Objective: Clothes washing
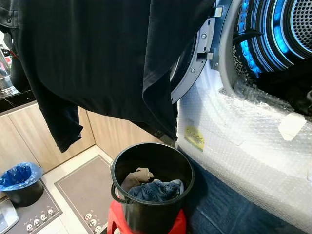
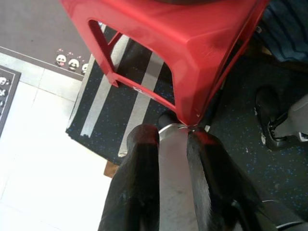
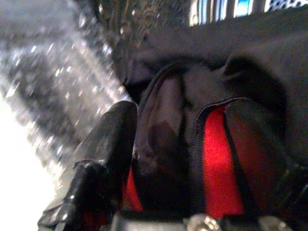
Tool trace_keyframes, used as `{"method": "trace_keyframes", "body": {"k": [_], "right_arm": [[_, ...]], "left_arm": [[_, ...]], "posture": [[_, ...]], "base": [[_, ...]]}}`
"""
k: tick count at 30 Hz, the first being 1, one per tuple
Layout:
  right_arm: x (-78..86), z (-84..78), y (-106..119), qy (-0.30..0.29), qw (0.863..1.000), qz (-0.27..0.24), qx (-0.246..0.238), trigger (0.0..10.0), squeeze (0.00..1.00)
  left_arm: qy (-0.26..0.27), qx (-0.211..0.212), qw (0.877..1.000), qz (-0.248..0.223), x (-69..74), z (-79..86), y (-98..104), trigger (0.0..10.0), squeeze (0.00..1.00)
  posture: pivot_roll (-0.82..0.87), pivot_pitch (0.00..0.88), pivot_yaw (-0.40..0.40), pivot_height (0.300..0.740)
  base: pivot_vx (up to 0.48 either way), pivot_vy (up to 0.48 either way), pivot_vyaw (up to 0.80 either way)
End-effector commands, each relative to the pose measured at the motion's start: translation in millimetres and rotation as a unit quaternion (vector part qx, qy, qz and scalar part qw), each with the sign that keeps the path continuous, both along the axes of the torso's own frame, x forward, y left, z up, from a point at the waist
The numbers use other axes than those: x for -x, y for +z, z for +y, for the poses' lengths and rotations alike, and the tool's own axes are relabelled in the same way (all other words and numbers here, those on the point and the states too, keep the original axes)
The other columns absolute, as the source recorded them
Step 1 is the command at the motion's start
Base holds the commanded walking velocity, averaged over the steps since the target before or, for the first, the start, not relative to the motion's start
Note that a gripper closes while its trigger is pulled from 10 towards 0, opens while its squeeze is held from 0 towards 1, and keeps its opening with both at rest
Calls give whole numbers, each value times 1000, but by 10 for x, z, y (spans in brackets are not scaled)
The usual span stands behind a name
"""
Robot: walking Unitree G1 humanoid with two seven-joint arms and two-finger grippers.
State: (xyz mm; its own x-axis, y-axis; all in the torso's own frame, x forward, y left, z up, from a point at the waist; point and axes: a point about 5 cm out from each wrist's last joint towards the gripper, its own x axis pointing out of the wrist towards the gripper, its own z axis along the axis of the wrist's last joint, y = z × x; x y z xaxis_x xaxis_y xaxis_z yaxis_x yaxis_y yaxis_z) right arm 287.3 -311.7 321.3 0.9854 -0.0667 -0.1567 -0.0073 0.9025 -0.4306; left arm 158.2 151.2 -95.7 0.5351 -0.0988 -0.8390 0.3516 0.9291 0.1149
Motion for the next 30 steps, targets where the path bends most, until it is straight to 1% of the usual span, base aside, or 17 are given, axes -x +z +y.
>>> {"method": "trace_keyframes", "body": {"k": [1,2,3,4,5,6,7,12,14,17,19,21,22,23,25,26,30], "right_arm": [[15,-60,91,-16,1000,-24,-9,10000,0],[17,-115,109,-35,999,-24,1,9569,0],[17,-115,109,-35,999,-24,1,9569,0],[26,-144,97,-44,999,-17,17,8314,0],[36,-159,82,-47,998,-9,31,4392,0],[47,-166,69,-47,998,-1,44,2235,0],[63,-166,58,-48,997,6,64,39,0],[91,-156,62,-39,995,19,85,0,0],[124,-155,94,-36,992,29,116,0,0],[124,-171,124,-41,991,27,126,0,0],[121,-224,196,-63,986,21,152,0,0],[112,-273,244,-87,983,21,159,0,0],[95,-303,295,-109,979,10,170,0,0],[64,-343,362,-147,972,-7,183,0,0],[51,-356,382,-162,969,-12,187,0,0],[21,-358,394,-189,962,-22,197,0,0],[-54,-261,463,-221,954,-58,195,0,0]], "left_arm": [[-5,-12,999,36,154,29,-69,10000,0],[-5,-14,999,41,176,42,-77,10000,0],[-5,-14,999,41,176,42,-77,10000,0],[-5,-16,999,44,198,59,-85,10000,0],[-4,-18,999,47,229,85,-94,10000,0],[-3,-21,998,52,282,131,-107,10000,0],[-2,-25,998,59,373,209,-127,10000,0],[-1,-30,997,66,463,289,-143,10000,0],[-1,-33,997,72,517,334,-151,10000,0],[-2,-34,997,73,524,338,-153,10000,0],[-5,-33,997,74,531,335,-155,10000,0],[-6,-33,997,74,530,326,-155,10000,0],[-7,-31,997,73,523,309,-156,10000,0],[-7,-29,997,72,509,276,-156,10000,0],[-6,-28,997,71,503,262,-156,10000,0],[-6,-26,997,70,489,234,-155,10000,0],[5,-22,998,66,472,212,-153,10000,0]], "posture": [[-99,0,-11,740],[-102,0,-9,740],[-102,0,-9,740],[-103,0,-9,740],[-104,0,-9,740],[-105,0,-9,740],[-107,0,-8,740],[-110,0,-10,740],[-114,0,-11,740],[-118,0,-11,740],[-126,0,-11,740],[-131,0,-17,740],[-134,0,-23,740],[-135,0,-27,740],[-135,0,-27,740],[-126,0,-39,740],[-116,0,-51,740]], "base": [[0,0,0],[0,0,0],[0,0,0],[0,0,0],[0,0,0],[0,0,0],[0,0,0],[0,0,0],[0,0,0],[0,0,0],[0,0,0],[0,0,0],[0,0,0],[0,0,0],[0,0,0],[0,0,0],[0,0,0]]}}
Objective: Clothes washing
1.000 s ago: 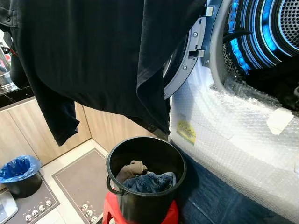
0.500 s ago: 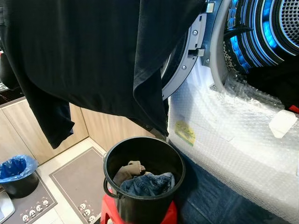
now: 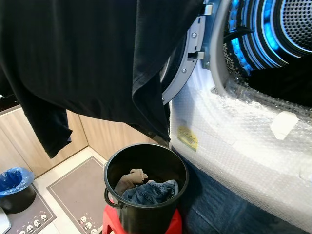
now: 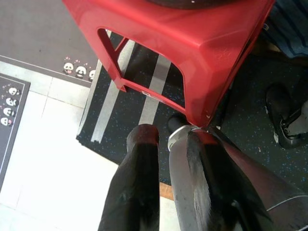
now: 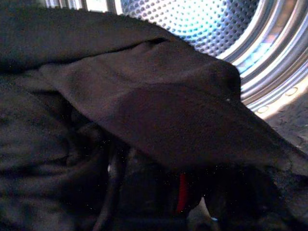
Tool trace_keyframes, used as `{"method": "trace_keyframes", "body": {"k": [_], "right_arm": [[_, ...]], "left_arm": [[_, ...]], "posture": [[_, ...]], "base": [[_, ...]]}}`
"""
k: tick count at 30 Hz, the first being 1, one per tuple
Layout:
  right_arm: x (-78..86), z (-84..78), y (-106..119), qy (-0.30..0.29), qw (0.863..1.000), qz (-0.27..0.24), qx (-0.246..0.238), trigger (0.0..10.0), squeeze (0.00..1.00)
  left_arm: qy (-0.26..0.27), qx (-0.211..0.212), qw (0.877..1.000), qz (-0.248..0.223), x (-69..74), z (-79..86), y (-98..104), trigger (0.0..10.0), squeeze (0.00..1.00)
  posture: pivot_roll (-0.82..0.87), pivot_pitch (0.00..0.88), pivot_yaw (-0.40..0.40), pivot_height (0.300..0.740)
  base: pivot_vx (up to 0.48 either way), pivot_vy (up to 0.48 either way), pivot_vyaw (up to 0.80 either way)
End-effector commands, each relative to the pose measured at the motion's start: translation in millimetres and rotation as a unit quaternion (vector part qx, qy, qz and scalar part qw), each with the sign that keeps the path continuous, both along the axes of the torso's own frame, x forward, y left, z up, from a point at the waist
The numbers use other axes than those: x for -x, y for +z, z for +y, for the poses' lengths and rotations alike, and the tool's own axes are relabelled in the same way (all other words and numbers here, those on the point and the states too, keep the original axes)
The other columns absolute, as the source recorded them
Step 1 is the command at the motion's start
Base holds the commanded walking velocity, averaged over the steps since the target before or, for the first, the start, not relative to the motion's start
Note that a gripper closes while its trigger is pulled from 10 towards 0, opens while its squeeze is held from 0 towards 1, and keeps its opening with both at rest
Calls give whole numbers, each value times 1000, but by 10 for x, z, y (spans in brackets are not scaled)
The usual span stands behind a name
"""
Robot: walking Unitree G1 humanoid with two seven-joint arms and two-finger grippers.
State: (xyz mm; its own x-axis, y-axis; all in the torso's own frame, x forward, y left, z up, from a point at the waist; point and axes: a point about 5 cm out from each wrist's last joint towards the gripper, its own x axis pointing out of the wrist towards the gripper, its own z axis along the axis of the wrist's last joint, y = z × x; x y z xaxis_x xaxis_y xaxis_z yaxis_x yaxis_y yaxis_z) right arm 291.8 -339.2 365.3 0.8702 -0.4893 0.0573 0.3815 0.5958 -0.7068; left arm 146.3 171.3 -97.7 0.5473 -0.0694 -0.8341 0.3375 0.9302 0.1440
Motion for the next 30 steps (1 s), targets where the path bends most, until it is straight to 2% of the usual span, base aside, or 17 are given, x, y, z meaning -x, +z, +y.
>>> {"method": "trace_keyframes", "body": {"k": [1,2,3,5,7,8,9,10,12,18,20,22,24,25,28,30], "right_arm": [[-69,95,40,-20,1000,-22,6,4784,0],[-69,95,40,-20,1000,-22,6,4784,0],[-142,209,14,-3,1000,-26,-11,10000,0],[-229,369,-93,32,998,-23,-40,10000,0],[-250,428,-145,49,997,-25,-56,10000,0],[-256,475,-190,73,994,-23,-76,10000,561],[-257,486,-200,78,993,-22,-80,10000,561],[-237,515,-267,101,989,-5,-107,10000,1000],[-191,538,-279,124,989,-8,-82,10000,1000],[-62,381,-221,116,987,-10,-108,10000,1000],[21,301,-185,112,989,-9,-93,10000,1000],[90,291,-153,125,987,-15,-98,10000,1000],[183,359,-132,176,977,-17,-121,10000,1000],[252,436,-120,223,965,-14,-137,10000,1000],[302,512,-96,263,953,-22,-147,10000,1000],[375,631,-76,323,932,-25,-161,10000,1000]], "left_arm": [[8,-3,997,73,347,3,-132,10000,0],[8,-3,997,73,347,3,-132,10000,0],[16,-2,997,71,338,-1,-131,10000,0],[24,-1,997,69,331,-4,-129,10000,0],[28,-1,997,68,329,0,-128,10000,0],[30,-2,997,68,330,12,-128,10000,0],[31,-2,997,68,330,14,-128,10000,0],[32,-3,997,68,335,27,-127,10000,0],[28,-5,997,70,342,45,-128,10000,0],[23,-10,997,70,341,87,-123,10000,0],[19,-13,997,69,337,114,-119,10000,0],[17,-15,997,69,332,139,-114,10000,0],[14,-17,997,68,323,162,-109,10000,0],[12,-19,997,68,317,175,-105,10000,0],[7,-20,997,68,311,184,-102,10000,0],[0,-21,997,68,296,193,-97,10000,0]], "posture": [[-106,0,-62,740],[-106,0,-62,740],[-98,0,-66,740],[-91,0,-69,740],[-83,0,-68,740],[-82,0,-67,740],[-82,0,-67,740],[-82,0,-67,740],[-90,0,-51,740],[-103,0,-31,740],[-109,0,-23,740],[-117,0,-11,740],[-124,0,-4,740],[-131,0,2,740],[-137,0,9,740],[-139,0,15,740]], "base": [[0,0,0],[0,0,0],[0,0,0],[0,0,0],[0,0,0],[0,0,0],[0,0,0],[0,0,0],[0,0,0],[0,0,0],[0,0,0],[0,0,0],[0,0,0],[0,0,0],[0,0,0],[0,0,0]]}}
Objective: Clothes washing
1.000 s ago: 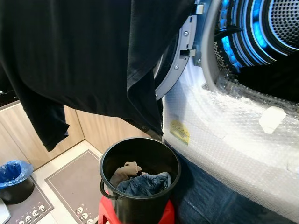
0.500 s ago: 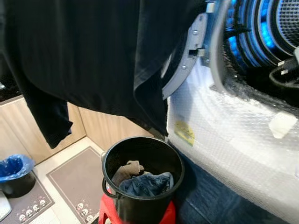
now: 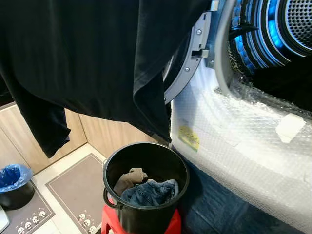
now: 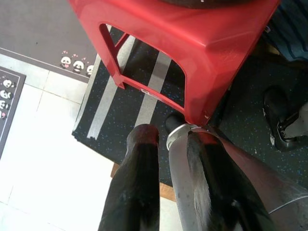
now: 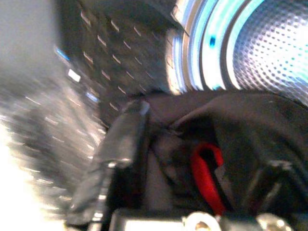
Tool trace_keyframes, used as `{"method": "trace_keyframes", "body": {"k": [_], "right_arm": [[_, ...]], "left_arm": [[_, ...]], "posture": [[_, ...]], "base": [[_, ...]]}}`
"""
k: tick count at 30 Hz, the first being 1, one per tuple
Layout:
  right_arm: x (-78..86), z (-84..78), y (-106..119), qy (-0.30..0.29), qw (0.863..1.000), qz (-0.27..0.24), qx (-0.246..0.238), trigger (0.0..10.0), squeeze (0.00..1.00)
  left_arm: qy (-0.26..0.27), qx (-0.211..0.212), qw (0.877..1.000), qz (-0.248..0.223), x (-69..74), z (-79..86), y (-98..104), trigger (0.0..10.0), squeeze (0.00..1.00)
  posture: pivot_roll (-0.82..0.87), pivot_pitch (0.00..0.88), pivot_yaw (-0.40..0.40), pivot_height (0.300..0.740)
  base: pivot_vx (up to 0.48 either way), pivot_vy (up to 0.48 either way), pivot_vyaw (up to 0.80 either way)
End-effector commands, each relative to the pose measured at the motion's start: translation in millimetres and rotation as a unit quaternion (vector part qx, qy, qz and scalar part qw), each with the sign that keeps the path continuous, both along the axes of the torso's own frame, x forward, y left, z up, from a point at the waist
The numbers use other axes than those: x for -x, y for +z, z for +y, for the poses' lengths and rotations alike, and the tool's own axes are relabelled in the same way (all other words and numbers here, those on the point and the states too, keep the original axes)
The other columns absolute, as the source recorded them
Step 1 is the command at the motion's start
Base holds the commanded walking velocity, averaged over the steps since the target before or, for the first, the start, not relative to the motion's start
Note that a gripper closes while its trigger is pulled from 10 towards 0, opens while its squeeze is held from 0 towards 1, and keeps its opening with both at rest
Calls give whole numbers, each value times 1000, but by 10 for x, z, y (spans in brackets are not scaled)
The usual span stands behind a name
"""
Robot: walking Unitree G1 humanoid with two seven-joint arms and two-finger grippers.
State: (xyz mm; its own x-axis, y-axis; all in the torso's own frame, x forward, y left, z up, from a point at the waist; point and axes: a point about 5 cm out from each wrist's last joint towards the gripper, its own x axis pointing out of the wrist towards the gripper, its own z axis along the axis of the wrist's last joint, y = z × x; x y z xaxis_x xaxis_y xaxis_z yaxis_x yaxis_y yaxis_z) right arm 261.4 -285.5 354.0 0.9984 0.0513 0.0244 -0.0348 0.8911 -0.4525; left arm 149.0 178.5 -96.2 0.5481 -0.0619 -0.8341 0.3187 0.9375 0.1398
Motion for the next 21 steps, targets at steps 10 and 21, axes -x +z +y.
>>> {"method": "trace_keyframes", "body": {"k": [10,21], "right_arm": [[362,210,-67,140,990,11,9,10000,0],[642,351,-398,276,959,53,33,10000,0]], "left_arm": [[-14,-26,997,68,301,138,-104,10000,0],[-25,-24,997,66,268,108,-98,10000,0]], "posture": [[-141,0,28,740],[-155,0,38,740]], "base": [[0,0,0],[0,0,0]]}}
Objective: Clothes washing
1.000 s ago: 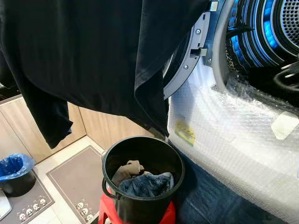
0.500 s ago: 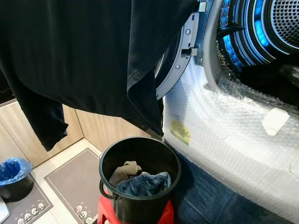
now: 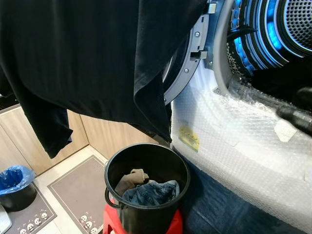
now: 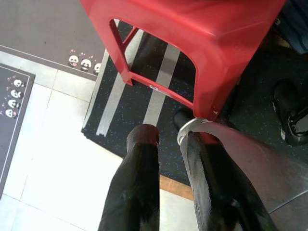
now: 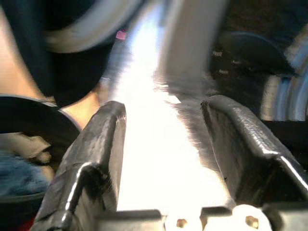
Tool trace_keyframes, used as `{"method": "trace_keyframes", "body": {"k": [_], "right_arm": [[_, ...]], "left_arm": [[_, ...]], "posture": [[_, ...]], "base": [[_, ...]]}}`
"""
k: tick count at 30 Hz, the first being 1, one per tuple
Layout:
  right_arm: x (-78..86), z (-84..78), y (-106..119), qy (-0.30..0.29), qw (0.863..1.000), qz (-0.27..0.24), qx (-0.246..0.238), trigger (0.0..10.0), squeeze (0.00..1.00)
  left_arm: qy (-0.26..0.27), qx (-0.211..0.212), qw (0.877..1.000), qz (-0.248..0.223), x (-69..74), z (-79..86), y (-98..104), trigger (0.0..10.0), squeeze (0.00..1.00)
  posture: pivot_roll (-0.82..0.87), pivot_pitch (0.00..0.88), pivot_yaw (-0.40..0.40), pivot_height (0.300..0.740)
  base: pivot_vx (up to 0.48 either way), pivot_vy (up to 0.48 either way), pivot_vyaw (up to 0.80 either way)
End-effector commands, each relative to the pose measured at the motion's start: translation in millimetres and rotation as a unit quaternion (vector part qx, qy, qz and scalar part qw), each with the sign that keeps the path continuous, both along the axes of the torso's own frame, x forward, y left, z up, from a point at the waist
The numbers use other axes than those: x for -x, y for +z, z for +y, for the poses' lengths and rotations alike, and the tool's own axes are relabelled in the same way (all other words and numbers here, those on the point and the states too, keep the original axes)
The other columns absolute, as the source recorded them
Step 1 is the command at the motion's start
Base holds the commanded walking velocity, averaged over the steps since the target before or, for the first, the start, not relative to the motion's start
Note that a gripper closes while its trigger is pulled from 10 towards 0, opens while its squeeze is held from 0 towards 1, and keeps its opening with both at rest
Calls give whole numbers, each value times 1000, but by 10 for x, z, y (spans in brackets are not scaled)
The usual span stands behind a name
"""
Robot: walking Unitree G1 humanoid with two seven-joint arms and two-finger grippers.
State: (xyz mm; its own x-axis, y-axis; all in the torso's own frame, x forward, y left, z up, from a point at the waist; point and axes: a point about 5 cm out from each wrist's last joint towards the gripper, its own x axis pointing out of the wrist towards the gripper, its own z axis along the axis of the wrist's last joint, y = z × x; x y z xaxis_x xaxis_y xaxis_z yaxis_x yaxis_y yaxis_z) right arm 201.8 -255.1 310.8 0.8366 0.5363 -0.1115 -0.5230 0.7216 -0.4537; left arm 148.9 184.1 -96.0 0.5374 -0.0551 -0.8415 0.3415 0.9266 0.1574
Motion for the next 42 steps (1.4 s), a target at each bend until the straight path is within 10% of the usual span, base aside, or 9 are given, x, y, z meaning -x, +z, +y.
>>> {"method": "trace_keyframes", "body": {"k": [1,26,34,42], "right_arm": [[50,56,-12,31,999,-24,0,10000,0],[-39,563,-1292,124,961,143,-202,10000,0],[-24,531,-1867,82,931,211,-288,10000,0],[186,579,-2640,42,869,319,-376,10000,0]], "left_arm": [[-15,-13,998,58,253,47,-96,10000,0],[-5,-15,999,35,174,60,-65,10000,0],[-28,-29,999,25,64,86,-25,10000,0],[-62,-64,996,-4,-168,140,72,10000,0]], "posture": [[-157,0,41,740],[-124,0,21,740],[-123,0,11,740],[-139,0,15,740]], "base": [[0,0,0],[0,0,0],[0,0,0],[0,0,0]]}}
